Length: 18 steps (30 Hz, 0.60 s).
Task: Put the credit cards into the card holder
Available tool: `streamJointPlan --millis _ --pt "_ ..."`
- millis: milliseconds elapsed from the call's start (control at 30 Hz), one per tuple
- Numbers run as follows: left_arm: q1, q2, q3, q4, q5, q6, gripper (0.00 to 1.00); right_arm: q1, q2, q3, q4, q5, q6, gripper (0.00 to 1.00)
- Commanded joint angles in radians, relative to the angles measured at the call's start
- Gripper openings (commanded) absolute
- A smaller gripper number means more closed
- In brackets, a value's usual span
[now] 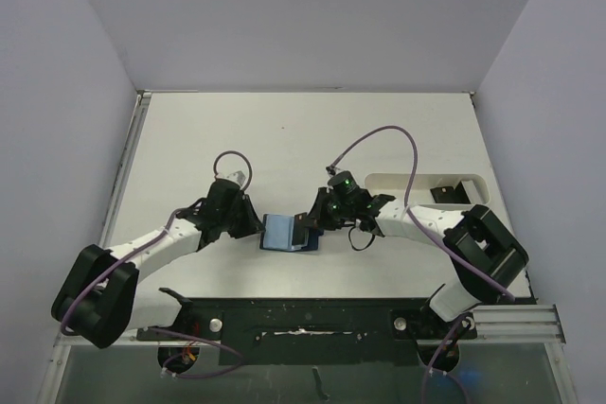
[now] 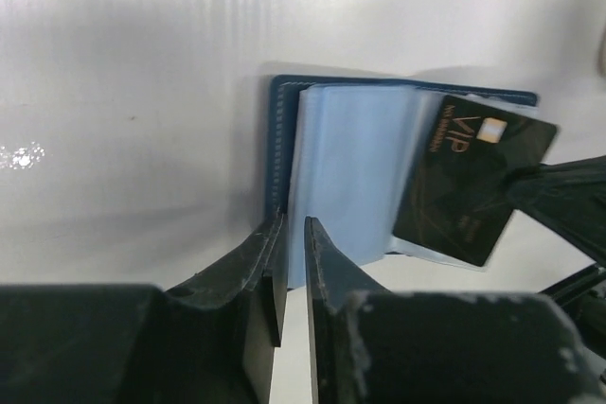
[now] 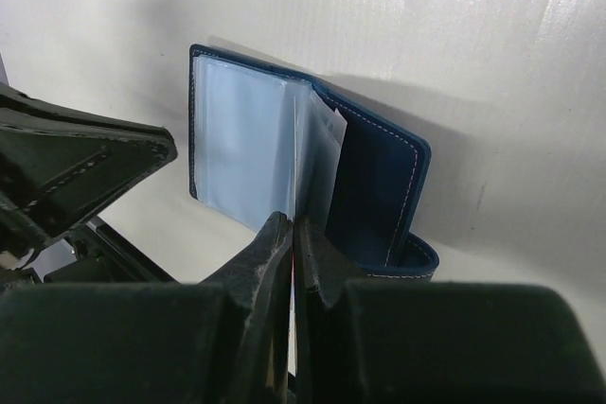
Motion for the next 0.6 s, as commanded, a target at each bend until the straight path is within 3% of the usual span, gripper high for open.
streamJointPlan --millis 0,567 --pt "-0.004 0.041 -0.027 0.059 -0.015 0.005 0.11 -0.009 0.005 -0.002 0.059 -0.014 0.018 0.0" --pt "-0.007 0.059 -0.066 0.079 -0.011 -0.007 0.09 -0.021 0.072 -0.038 0.197 -0.107 0.044 0.0"
